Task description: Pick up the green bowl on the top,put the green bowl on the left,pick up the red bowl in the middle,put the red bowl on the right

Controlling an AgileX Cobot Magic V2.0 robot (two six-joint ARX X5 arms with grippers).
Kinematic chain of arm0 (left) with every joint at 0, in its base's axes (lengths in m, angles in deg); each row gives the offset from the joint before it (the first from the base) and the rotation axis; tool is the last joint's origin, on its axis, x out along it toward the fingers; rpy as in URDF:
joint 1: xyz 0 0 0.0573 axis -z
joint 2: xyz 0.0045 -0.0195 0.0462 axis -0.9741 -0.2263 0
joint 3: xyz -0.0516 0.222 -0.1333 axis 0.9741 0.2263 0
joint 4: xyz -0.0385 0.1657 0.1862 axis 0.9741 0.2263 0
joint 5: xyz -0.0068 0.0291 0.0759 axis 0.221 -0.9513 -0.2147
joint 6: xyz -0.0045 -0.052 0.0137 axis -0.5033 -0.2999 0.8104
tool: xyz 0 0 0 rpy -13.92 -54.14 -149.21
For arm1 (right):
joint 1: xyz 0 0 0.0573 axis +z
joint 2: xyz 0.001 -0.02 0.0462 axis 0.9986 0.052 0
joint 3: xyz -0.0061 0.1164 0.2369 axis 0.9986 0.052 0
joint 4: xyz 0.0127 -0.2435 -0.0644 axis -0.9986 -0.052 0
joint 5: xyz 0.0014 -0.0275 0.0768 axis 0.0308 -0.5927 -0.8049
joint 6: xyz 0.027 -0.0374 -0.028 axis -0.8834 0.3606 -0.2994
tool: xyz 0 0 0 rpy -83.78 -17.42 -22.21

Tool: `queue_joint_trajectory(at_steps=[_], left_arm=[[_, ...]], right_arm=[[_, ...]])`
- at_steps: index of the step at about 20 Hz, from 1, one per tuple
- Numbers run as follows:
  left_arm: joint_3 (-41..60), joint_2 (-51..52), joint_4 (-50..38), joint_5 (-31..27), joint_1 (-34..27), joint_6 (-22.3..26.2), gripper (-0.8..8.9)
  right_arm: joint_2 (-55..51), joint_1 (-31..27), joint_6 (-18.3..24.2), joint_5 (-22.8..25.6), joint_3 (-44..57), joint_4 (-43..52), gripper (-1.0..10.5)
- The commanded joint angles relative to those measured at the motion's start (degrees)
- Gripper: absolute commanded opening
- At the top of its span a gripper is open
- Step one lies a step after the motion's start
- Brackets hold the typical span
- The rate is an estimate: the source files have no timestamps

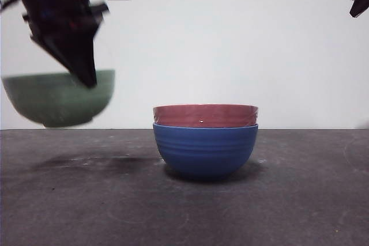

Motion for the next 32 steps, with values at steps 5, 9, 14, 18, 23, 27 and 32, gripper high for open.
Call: queue_joint_trajectory(at_steps=[5,9,14,18,23,27,32], left_arm=[[2.6,-7.7,-7.1,8.9,-0.4,-0.3,-0.09],[2.6,-10.8,-6.1,8.4,-0.4,-0.3,0.1],[0.5,-9.2,-2.4,6.5,-0.5,-0.4,4.4],[-2.4,0.3,2.2,7.4,-0.5,-1.1,4.4],[-2.4,16.5,6.1,16.9,-4.7,-3.9,4.36],[-2.4,26.2,12.3,23.4,-13.9,-5.2,4.36],[-2.4,31.6,18.3,23.6,-25.8,-4.5,4.36]], right_arm=[[0.5,0.1,-1.0,-0.1,-0.2,0.2,2.2],[0.5,0.1,-1.0,-0.1,-0.2,0.2,2.2],[0.5,1.9,-0.9,-0.9,-0.2,1.7,2.2],[2.2,8.6,1.5,-4.5,-3.1,3.6,2.2],[13.0,20.6,7.8,-4.0,-15.5,-3.4,2.2],[24.4,29.6,12.9,2.2,-24.7,-10.3,2.2],[36.1,35.9,13.3,4.9,-27.9,-12.8,2.2]])
